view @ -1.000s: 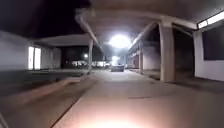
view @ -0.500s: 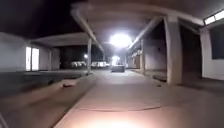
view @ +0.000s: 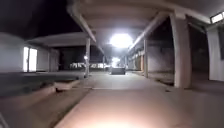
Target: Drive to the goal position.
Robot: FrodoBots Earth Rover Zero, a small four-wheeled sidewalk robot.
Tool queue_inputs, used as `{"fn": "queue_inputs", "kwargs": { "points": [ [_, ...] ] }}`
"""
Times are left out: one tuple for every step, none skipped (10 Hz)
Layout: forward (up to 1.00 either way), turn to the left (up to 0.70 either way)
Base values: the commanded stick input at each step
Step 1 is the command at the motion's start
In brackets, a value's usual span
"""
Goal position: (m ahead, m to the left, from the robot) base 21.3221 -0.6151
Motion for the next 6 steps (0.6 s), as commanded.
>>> {"fn": "queue_inputs", "kwargs": {
  "points": [
    [1.0,-0.01],
    [1.0,0.0],
    [1.0,0.0],
    [1.0,0.0],
    [1.0,0.0],
    [1.0,0.0]
  ]
}}
